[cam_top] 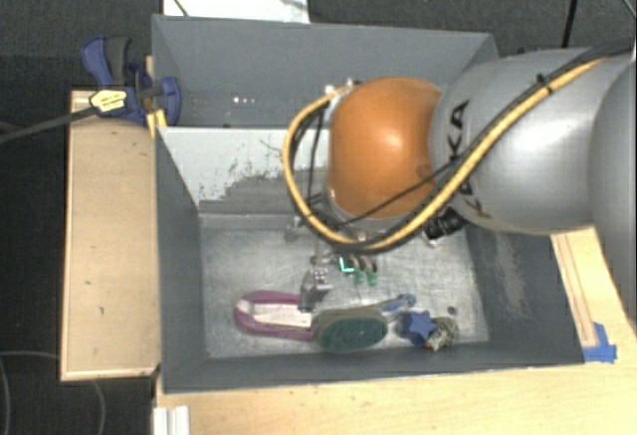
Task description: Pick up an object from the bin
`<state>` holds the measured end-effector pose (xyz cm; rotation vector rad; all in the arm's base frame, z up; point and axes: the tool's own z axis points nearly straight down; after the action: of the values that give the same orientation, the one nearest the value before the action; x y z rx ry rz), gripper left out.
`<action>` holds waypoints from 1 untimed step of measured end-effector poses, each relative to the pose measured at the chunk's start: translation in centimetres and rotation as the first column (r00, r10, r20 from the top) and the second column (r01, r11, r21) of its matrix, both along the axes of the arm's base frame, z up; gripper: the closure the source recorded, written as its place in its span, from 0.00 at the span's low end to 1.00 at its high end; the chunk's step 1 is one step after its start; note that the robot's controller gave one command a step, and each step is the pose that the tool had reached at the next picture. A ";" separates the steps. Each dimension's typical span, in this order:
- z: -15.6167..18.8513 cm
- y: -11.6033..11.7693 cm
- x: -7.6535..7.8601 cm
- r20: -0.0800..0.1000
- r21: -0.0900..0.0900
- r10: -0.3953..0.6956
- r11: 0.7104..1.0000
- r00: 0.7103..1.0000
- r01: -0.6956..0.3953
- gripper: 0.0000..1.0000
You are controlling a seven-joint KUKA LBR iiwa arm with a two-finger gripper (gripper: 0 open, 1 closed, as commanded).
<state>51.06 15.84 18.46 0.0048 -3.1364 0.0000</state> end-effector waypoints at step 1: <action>-11.4 -2.7 -2.4 0.013 0.002 0.079 0.997 0.997 -0.079 0.00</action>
Offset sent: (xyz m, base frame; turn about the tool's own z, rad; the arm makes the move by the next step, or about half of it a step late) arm -0.0255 -0.0275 -0.1146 -0.0833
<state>48.70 13.09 7.03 0.1299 -3.1462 -0.0043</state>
